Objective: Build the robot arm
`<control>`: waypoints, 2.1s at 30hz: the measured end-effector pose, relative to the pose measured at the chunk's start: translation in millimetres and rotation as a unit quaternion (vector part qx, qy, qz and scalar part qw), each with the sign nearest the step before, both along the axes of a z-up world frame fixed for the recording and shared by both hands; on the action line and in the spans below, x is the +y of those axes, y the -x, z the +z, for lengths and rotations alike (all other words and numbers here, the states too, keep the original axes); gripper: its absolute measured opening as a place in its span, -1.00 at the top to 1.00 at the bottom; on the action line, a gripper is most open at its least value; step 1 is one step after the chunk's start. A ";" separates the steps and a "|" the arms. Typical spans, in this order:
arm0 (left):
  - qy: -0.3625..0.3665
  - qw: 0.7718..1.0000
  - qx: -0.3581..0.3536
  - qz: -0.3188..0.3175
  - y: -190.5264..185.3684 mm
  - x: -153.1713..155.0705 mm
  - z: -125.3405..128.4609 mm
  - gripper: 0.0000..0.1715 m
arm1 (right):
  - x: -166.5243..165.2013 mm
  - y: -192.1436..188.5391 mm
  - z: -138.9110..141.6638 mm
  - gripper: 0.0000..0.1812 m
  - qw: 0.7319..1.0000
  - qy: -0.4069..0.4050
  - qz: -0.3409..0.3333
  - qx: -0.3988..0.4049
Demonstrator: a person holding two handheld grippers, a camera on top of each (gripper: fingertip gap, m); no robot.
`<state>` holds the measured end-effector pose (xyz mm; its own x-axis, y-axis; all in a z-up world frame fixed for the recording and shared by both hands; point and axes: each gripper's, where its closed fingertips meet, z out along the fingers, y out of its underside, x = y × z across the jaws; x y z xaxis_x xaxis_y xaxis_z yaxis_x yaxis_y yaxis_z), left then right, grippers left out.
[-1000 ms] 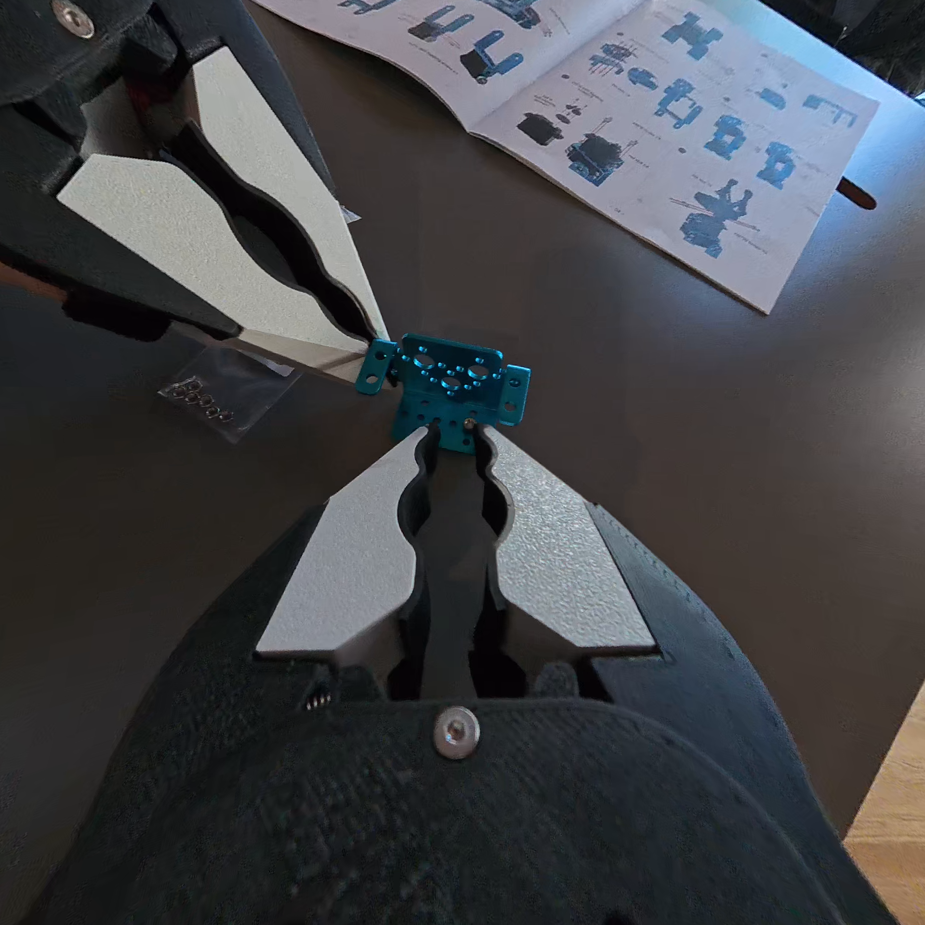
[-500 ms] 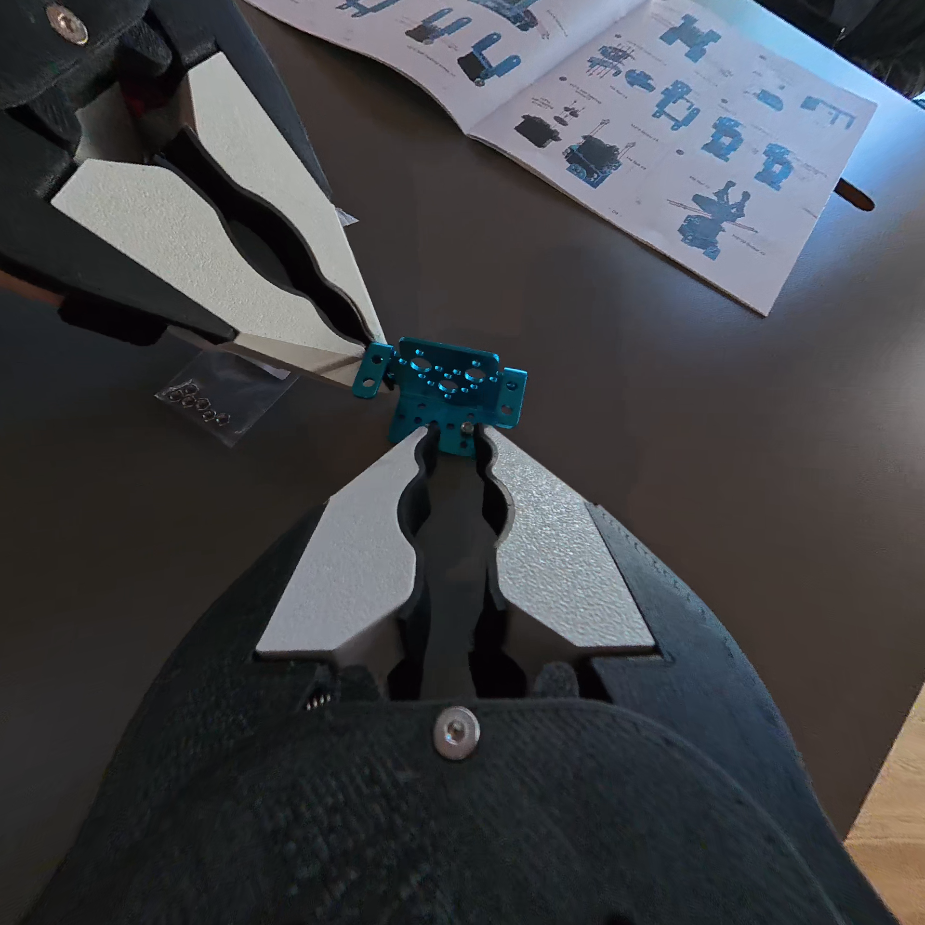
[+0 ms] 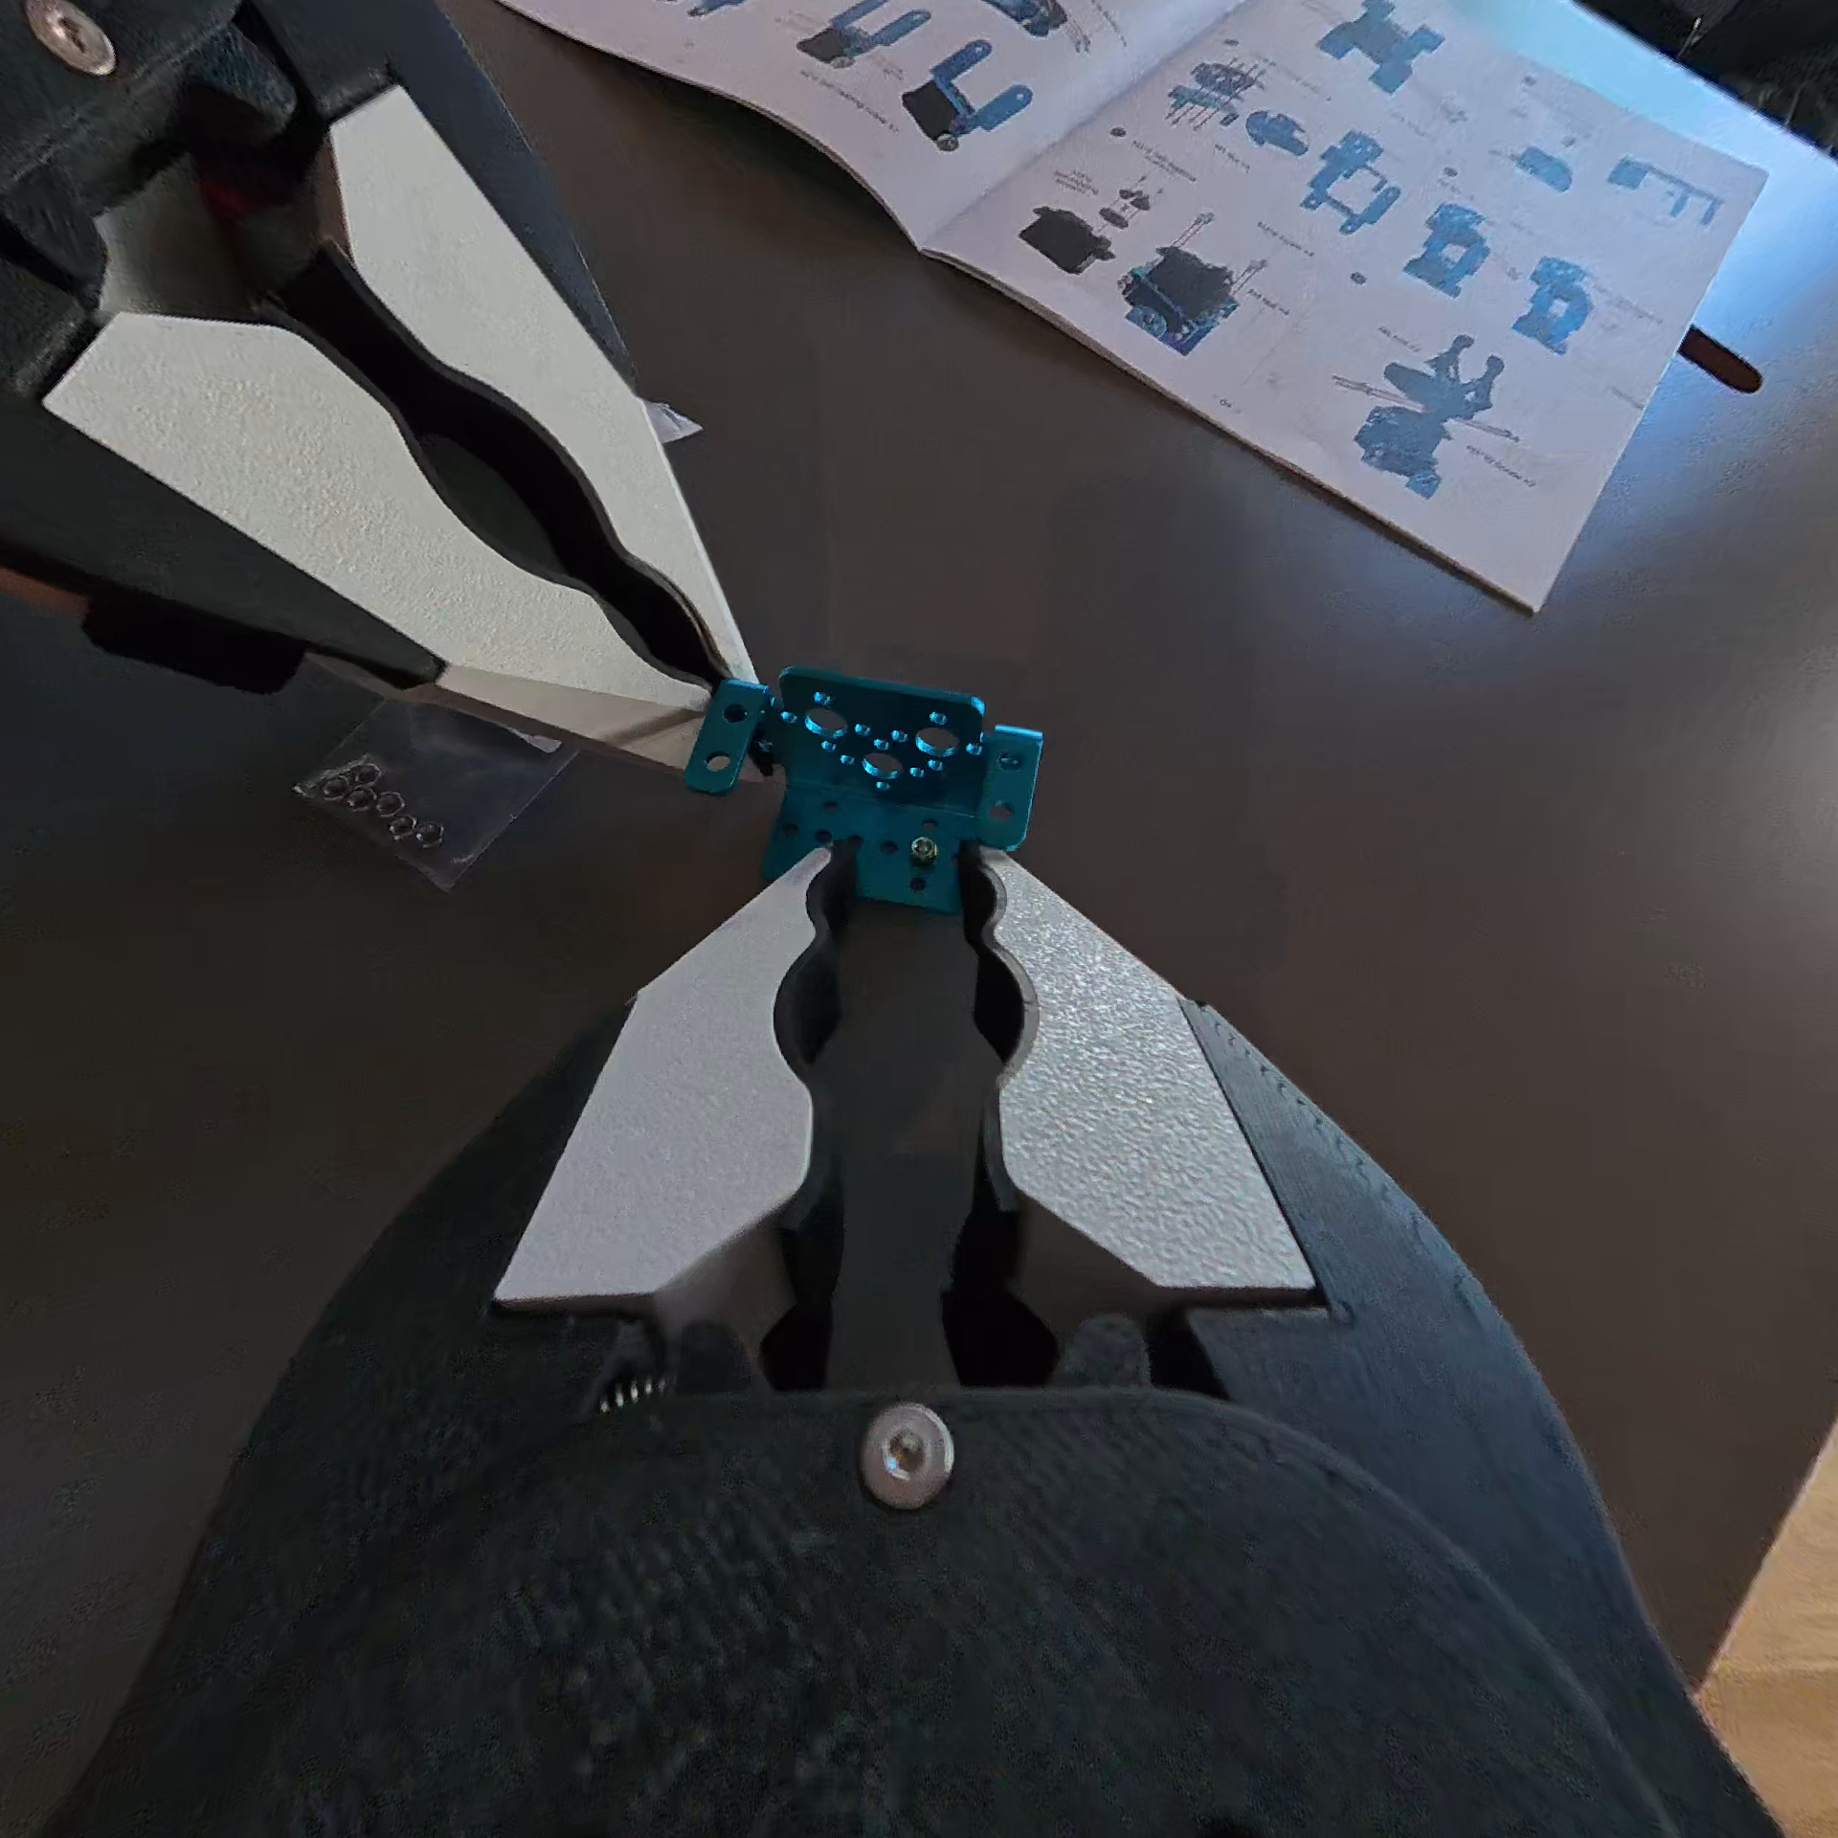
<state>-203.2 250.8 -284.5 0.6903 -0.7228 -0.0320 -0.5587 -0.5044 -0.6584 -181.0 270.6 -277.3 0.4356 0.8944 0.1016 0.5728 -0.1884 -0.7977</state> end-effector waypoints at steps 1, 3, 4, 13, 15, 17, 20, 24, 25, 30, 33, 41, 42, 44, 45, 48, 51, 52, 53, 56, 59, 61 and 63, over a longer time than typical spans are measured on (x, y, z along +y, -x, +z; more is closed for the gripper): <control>0.000 1.000 0.000 0.000 0.0 0.1 0.0 0.99 | -0.6 0.0 -1.9 0.75 1.000 0.005 0.001 -0.005; 0.000 1.000 0.000 0.000 0.0 0.1 -0.1 0.99 | -3.3 1.9 -1.3 0.76 1.000 0.007 0.009 -0.001; 0.000 1.000 -0.001 0.000 0.1 0.1 -0.1 0.99 | -4.1 1.7 -1.8 0.77 1.000 0.007 0.010 -0.003; 0.000 1.000 -0.001 0.001 0.3 0.3 -0.1 0.99 | -0.3 -1.3 0.2 0.80 1.000 0.000 -0.001 0.000; 0.000 1.000 0.000 0.001 0.4 0.5 -0.1 0.99 | -0.8 0.1 -1.9 0.75 1.000 0.002 0.001 -0.006; 0.000 1.000 0.000 0.001 0.4 0.6 -0.1 0.99 | -4.2 2.1 -2.3 0.77 1.000 0.006 0.009 -0.006; 0.001 1.000 -0.002 0.001 0.5 0.7 -0.1 0.99 | -10.3 2.1 -1.1 0.95 1.000 0.012 0.021 0.001; 0.001 1.000 -0.001 0.001 0.4 0.7 -0.1 0.99 | -2.1 -2.3 0.4 0.86 1.000 0.000 0.000 0.000; 0.001 1.000 -0.001 0.001 0.3 0.7 -0.1 0.99 | -0.6 -2.1 0.4 0.80 1.000 0.000 -0.003 0.001; 0.001 1.000 -0.001 0.002 0.5 1.1 -0.1 0.99 | -5.2 1.5 -2.2 0.79 1.000 0.006 0.009 -0.005; 0.001 1.000 -0.002 0.002 0.6 1.1 -0.2 0.99 | -12.3 2.7 -1.8 0.99 1.000 0.015 0.024 0.001; 0.000 1.000 -0.001 0.002 0.3 1.3 -0.1 0.99 | -3.2 0.6 -1.4 0.78 1.000 0.005 0.005 -0.002; 0.000 1.000 -0.001 0.003 0.4 1.4 -0.1 0.99 | -8.9 1.9 -2.2 0.94 1.000 0.012 0.019 -0.001; 0.000 1.000 -0.002 0.003 0.5 1.6 -0.1 0.99 | -12.6 2.7 -2.7 0.99 1.000 0.015 0.026 -0.002; 0.000 1.000 -0.002 0.003 0.4 1.7 -0.1 0.99 | -9.2 0.9 -1.8 0.98 1.000 0.004 0.019 -0.004; -0.002 1.000 0.000 0.003 0.8 2.3 0.1 0.99 | 1.7 -4.7 1.6 0.83 1.000 -0.019 -0.002 -0.003; -0.004 1.000 0.002 0.005 0.8 2.5 0.2 0.99 | 2.3 -4.9 1.0 0.78 1.000 -0.010 -0.004 0.001; -0.004 1.000 0.003 0.005 0.6 2.4 0.2 0.99 | 2.2 -4.9 2.0 0.78 1.000 -0.014 -0.004 0.002; -0.005 1.000 0.004 0.004 0.3 2.4 0.1 0.99 | 1.9 -4.7 2.6 0.78 1.000 -0.018 -0.003 0.002; -0.006 1.000 0.005 0.003 0.3 1.7 0.0 0.99 | 0.7 -3.4 0.4 0.76 1.000 -0.018 0.000 -0.006; -0.006 1.000 0.007 0.004 0.4 1.3 0.0 0.99 | -1.7 0.9 -1.7 0.73 1.000 -0.016 0.007 -0.012; -0.007 1.000 0.007 0.004 0.5 1.6 -0.1 0.99 | -2.5 1.8 -1.8 0.73 1.000 -0.016 0.006 -0.013; -0.008 1.000 0.006 0.005 0.7 2.0 0.1 0.99 | -7.8 2.5 -2.7 0.82 1.000 -0.007 0.011 -0.012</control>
<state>-203.9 252.8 -284.4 0.6977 -0.7145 -0.0516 -0.5612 -0.5004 -0.6593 -183.5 262.8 -280.0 0.4139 0.9018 0.1242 0.5949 -0.1647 -0.7867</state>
